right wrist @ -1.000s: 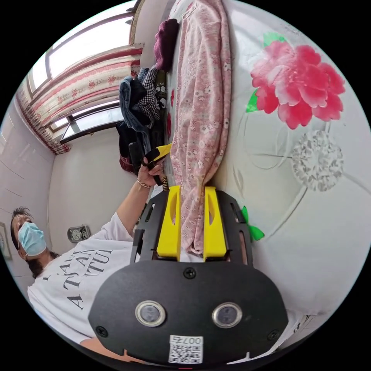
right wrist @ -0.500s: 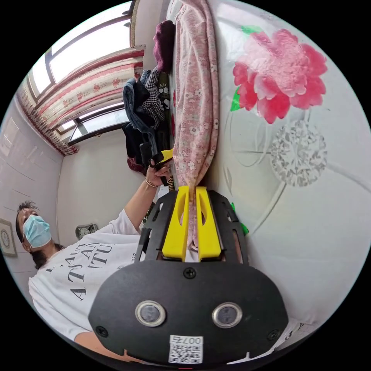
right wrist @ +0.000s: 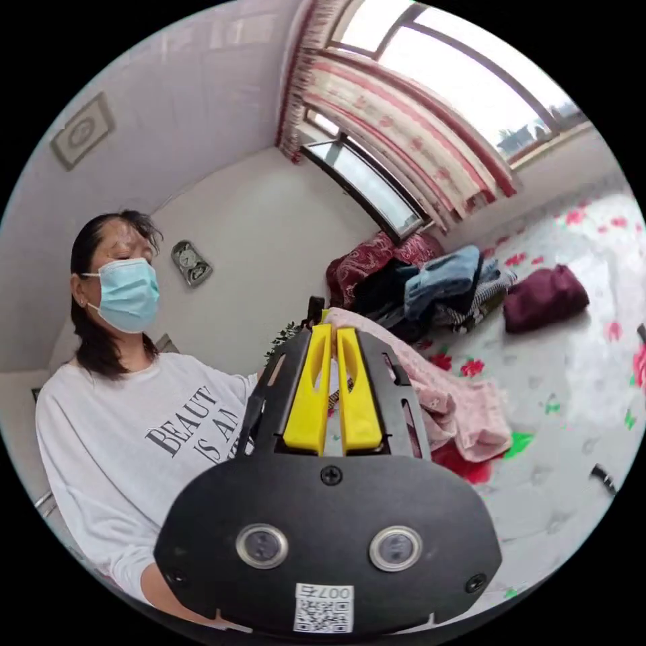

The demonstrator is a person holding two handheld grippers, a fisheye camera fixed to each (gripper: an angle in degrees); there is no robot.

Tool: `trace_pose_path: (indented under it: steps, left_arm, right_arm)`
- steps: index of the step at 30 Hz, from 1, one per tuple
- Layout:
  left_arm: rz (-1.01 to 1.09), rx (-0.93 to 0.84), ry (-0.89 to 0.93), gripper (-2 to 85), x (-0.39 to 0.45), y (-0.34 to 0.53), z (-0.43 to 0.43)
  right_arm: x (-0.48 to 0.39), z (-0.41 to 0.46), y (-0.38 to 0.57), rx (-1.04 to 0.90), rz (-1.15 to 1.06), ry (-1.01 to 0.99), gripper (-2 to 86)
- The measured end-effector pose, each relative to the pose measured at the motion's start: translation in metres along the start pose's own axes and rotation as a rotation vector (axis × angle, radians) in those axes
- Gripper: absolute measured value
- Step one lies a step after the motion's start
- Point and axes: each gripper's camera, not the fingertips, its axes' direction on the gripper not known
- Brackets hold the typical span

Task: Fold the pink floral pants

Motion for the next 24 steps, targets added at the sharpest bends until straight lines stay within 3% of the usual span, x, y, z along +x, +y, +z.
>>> trace_pose_path:
  steps: [2,4,8,11,14,18,24]
  left_arm:
    - [0.205,0.054,-0.139,-1.0,0.124,-0.029,-0.02]
    - [0.239,0.129,-0.251,-1.0,0.191,-0.036,-0.039]
    - [0.38,0.188,-0.298,-0.9,0.33,-0.028,-0.047]
    - [0.413,0.217,-0.401,-0.9,0.392,-0.013,-0.052]
    - [0.42,0.241,-0.325,-0.9,0.417,-0.003,-0.06]
    - [0.346,0.197,-0.436,-0.9,0.414,-0.004,-0.059]
    - [0.061,0.182,-0.416,-0.9,0.307,-0.011,-0.077]
  right_arm:
    - [-0.056,-0.01,-0.054,-0.022,-0.184,0.016,-0.3]
    - [-0.089,-0.016,-0.087,-0.078,-0.182,0.055,-0.3]
    - [-0.195,-0.039,-0.114,-0.018,-0.514,0.078,-0.3]
    - [-0.227,-0.041,-0.129,-0.11,-0.538,0.085,-0.3]
    - [-0.238,-0.043,-0.136,-0.111,-0.55,0.062,-0.3]
    - [-0.21,-0.024,-0.148,-0.229,-0.452,0.114,-0.3]
    - [-0.118,0.019,-0.168,-0.288,-0.223,0.078,-0.3]
